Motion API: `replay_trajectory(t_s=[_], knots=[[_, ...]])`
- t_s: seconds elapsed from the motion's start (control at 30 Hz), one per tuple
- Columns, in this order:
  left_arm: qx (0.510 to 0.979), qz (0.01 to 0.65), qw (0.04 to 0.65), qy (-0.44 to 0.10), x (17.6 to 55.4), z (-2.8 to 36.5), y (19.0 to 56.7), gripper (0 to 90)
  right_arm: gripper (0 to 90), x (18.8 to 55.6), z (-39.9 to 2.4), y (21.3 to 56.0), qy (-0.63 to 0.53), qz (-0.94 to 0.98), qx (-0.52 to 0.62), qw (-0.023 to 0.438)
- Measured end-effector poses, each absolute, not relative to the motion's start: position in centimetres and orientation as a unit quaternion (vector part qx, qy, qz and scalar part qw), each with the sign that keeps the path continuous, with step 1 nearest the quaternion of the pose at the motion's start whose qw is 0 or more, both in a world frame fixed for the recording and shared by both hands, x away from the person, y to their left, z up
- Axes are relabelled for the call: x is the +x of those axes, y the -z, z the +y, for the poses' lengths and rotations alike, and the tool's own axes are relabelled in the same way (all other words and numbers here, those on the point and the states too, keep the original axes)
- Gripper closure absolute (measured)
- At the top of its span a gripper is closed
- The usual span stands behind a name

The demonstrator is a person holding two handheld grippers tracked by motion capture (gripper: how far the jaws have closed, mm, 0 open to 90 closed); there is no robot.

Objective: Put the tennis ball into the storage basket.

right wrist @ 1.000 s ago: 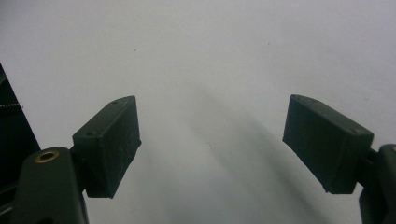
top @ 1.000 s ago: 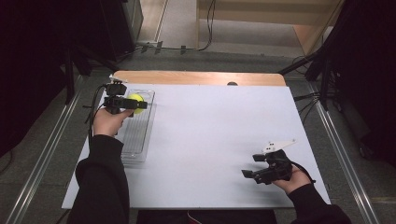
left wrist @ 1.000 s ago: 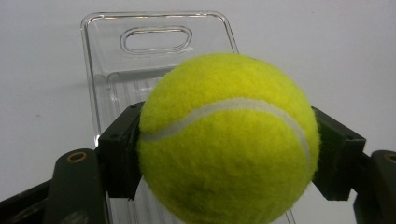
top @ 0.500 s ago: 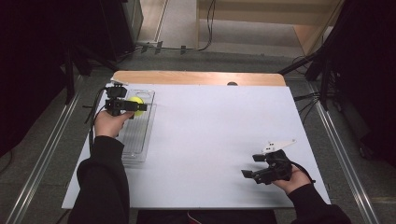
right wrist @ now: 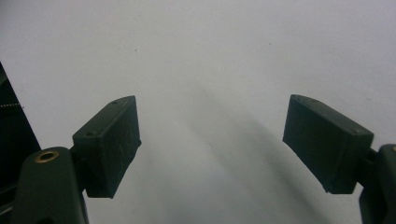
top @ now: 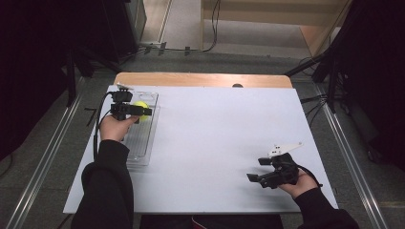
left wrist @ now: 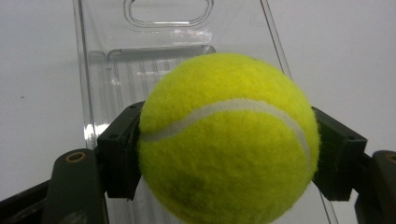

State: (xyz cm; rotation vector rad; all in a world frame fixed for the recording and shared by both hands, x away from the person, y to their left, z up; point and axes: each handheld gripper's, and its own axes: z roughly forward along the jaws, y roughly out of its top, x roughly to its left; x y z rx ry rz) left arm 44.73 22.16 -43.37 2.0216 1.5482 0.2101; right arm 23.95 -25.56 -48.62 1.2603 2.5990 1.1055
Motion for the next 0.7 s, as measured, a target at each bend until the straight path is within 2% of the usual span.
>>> replay_trajectory(t_s=[0.7], knots=[[0.767, 0.579, 0.261, -0.094, 44.81, 21.35, 43.65, 24.9, 16.8, 23.98, -25.54, 48.65, -0.357, 0.840, 0.408, 0.023]])
